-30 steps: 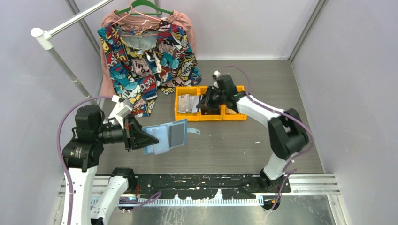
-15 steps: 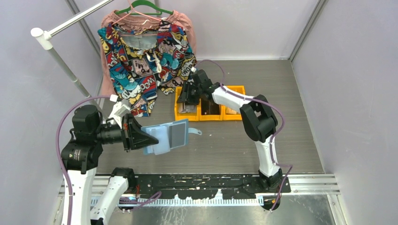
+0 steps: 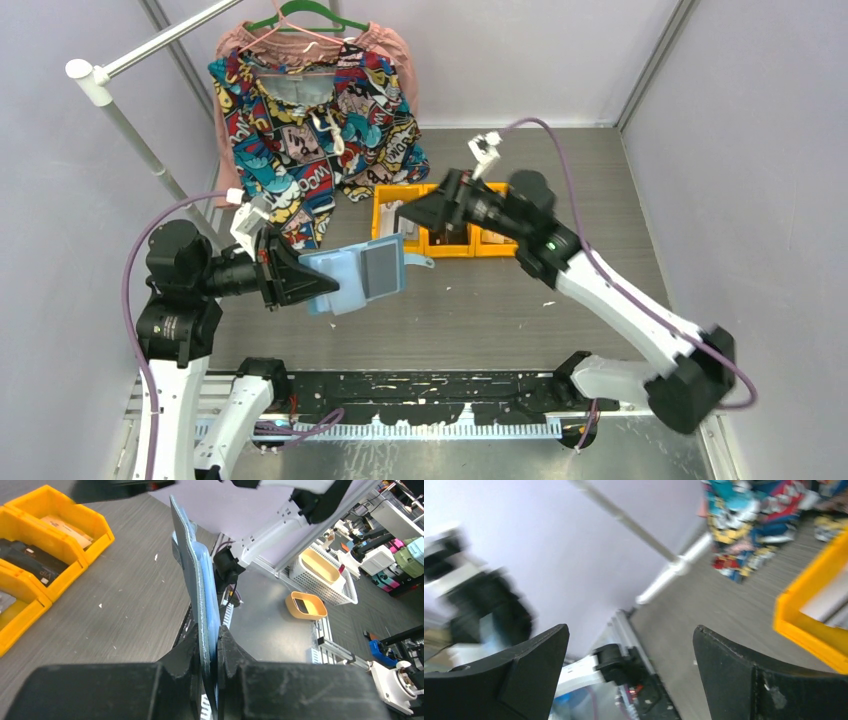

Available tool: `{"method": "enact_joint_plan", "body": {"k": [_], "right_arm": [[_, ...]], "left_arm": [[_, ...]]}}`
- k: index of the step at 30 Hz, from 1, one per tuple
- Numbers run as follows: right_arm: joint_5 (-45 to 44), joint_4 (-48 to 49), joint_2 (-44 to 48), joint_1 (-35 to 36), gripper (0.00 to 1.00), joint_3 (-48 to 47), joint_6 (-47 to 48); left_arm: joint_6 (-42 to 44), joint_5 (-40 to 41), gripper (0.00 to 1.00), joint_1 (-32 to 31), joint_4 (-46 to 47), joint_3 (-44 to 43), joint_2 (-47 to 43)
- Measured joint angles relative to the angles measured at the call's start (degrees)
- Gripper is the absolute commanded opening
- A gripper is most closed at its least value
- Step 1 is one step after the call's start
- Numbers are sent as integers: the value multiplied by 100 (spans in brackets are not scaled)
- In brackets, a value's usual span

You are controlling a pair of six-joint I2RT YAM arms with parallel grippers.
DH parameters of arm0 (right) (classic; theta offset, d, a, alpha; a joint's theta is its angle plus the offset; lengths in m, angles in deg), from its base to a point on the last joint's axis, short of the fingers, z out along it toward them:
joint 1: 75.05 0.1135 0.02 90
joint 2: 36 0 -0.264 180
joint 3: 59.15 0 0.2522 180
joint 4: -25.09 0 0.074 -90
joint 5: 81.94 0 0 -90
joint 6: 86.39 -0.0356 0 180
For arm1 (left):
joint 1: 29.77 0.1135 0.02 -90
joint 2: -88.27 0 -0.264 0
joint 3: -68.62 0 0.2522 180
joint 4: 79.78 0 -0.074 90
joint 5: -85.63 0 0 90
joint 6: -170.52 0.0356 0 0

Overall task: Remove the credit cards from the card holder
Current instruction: Remove the credit card from the card holder.

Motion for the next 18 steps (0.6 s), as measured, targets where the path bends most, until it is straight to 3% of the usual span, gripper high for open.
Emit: {"method": "enact_joint_plan", "body": {"k": [4,9,14,18], "right_arm": [[527,1303,1386,7,100,1082,-782],[826,2555,1788,138,92,1862,-1742],[874,2682,1718,636,75,1943,-1919],[870,2481,1617,1012,50,1845,-1709]], "left_arm": [[-243,-4,0,0,352,22,-2],[-437,-9,0,0,570,42,-4],[-634,-31,0,0,723,74,-7],[-763,-59,0,0,822,92,-7]]}}
